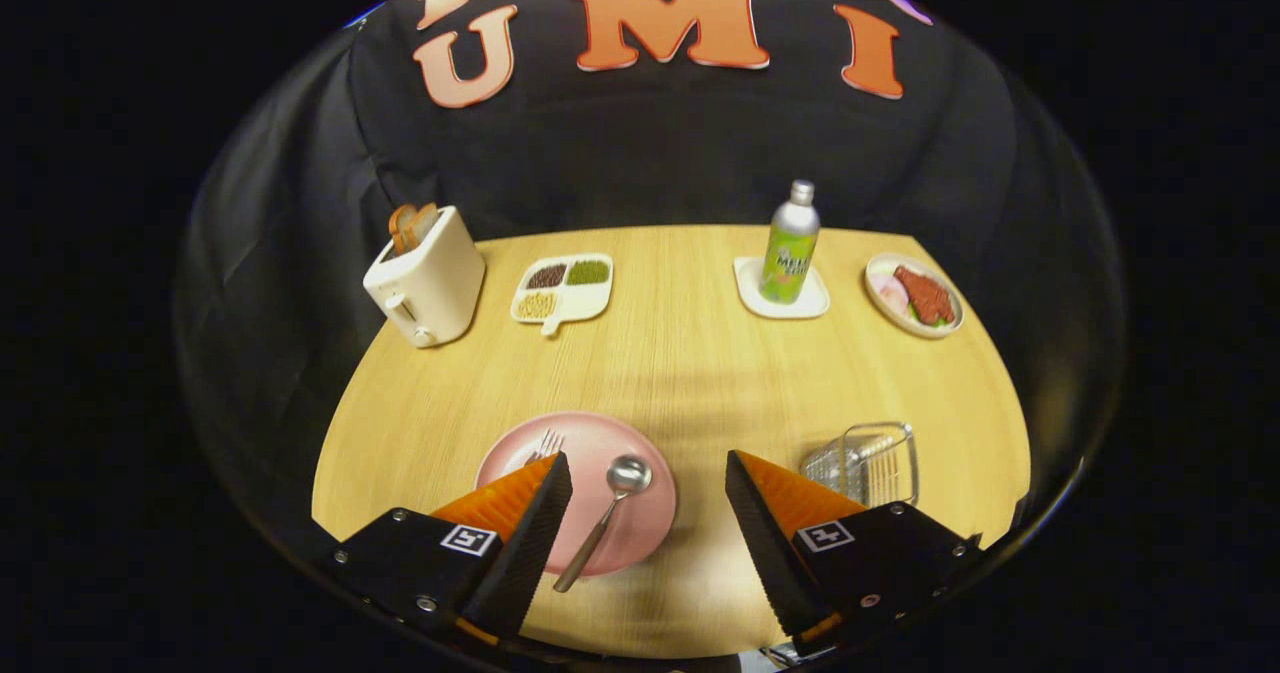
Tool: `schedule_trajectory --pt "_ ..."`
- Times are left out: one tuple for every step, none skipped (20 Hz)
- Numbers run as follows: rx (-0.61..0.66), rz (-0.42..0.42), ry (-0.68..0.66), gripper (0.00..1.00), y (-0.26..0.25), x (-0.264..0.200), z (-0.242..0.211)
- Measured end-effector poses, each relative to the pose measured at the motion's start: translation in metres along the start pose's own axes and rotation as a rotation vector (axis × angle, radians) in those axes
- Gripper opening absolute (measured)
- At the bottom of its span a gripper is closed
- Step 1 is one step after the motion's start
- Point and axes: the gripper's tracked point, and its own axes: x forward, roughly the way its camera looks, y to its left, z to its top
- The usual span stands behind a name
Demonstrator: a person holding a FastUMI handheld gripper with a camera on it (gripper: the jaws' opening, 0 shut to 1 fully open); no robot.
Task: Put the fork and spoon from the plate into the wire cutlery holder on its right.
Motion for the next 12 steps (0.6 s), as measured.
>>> schedule_trajectory --pt "0.01 0.003 0.038 0.93 0.003 0.004 -0.011" --pt "0.018 0.007 0.066 0.93 0.007 0.009 -0.019" --pt "0.024 0.013 0.095 0.93 0.012 0.016 -0.029" --pt "0.032 0.019 0.121 0.9 0.017 0.022 -0.037" --pt "0.038 0.017 0.149 0.86 0.021 0.028 -0.045" --pt "0.044 0.018 0.177 0.85 0.024 0.034 -0.053" --pt "0.047 0.011 0.205 0.82 0.026 0.04 -0.061" --pt "0.037 -0.004 0.244 0.8 0.026 0.047 -0.073" --pt "0.022 -0.019 0.281 0.77 0.024 0.053 -0.083" --pt "0.017 -0.027 0.306 0.75 0.024 0.058 -0.091" --pt "0.022 -0.035 0.332 0.7 0.026 0.062 -0.097" --pt "0.038 -0.033 0.349 0.68 0.029 0.066 -0.102"
